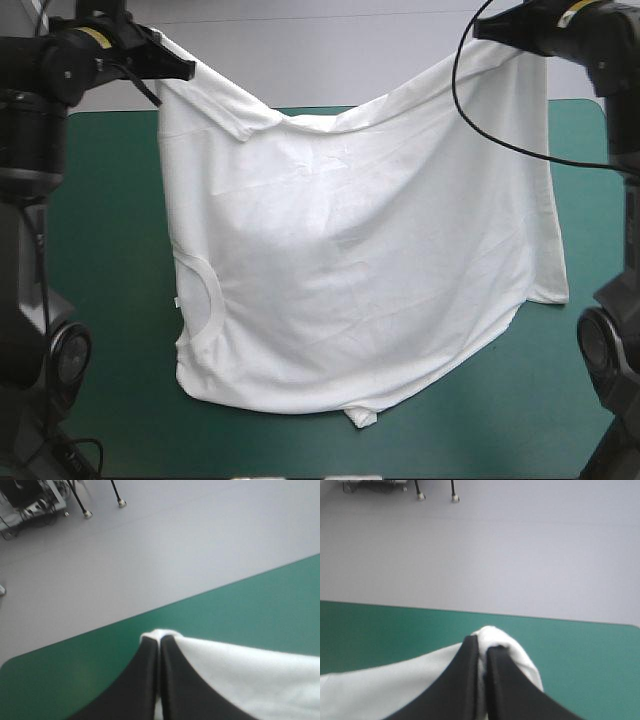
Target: Fold the cloth
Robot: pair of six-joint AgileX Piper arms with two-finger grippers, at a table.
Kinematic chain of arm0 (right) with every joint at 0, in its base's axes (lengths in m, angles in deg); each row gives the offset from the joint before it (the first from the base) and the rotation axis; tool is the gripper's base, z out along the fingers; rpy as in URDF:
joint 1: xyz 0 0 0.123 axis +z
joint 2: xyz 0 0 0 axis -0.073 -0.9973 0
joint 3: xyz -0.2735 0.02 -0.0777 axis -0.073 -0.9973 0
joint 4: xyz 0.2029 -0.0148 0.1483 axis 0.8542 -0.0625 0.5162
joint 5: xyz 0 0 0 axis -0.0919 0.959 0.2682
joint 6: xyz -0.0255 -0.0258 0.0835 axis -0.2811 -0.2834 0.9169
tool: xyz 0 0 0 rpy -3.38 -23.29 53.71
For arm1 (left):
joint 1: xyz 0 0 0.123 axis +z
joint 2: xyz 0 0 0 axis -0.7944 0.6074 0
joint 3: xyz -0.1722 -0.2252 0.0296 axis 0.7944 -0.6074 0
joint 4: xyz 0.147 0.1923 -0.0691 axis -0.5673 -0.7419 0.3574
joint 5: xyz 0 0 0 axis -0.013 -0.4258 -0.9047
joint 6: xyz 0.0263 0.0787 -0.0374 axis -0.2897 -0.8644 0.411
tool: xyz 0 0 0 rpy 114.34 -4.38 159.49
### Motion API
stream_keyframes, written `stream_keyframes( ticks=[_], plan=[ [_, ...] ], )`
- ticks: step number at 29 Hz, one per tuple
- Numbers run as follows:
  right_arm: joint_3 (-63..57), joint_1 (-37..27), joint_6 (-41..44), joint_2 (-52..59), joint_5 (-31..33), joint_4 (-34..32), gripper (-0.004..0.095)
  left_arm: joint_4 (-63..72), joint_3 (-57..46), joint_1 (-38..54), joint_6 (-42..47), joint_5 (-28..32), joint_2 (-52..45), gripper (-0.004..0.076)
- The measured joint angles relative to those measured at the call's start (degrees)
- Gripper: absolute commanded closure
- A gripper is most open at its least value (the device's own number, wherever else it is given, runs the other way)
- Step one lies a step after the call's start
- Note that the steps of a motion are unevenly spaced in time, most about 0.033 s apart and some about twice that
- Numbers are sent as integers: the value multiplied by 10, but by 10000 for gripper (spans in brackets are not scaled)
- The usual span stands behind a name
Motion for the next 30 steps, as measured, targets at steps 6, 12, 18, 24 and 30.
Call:
stream_keyframes(
  ticks=[6,12,18,24,30],
  plan=[
    [0,0,-1,-162,-40,0,927,18,-2,0,-1,58,145,733],
    [0,0,0,-281,-92,0,917,61,-3,0,3,169,258,695],
    [0,-5,5,-334,-105,50,264,82,-3,0,11,236,316,197],
    [0,-24,2,-330,-112,87,-12,83,1,0,15,226,317,1],
    [0,-33,0,-277,-46,74,4,75,38,0,46,71,278,54]
  ],
)
